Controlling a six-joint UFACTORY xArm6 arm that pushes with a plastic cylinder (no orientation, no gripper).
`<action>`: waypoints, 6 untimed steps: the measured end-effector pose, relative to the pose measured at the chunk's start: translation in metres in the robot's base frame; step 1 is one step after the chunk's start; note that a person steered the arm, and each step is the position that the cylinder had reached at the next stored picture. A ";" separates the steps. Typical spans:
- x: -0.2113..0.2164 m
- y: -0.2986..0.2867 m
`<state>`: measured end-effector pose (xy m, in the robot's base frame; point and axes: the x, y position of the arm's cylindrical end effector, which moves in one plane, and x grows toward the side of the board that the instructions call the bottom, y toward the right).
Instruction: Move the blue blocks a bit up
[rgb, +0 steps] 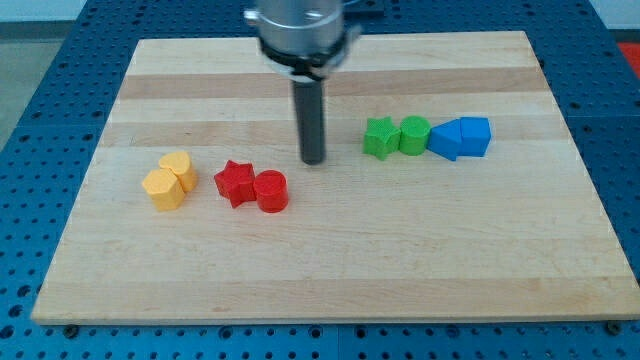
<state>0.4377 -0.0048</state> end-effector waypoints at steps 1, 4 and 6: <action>0.013 0.057; 0.000 0.110; -0.003 0.154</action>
<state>0.4350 0.1489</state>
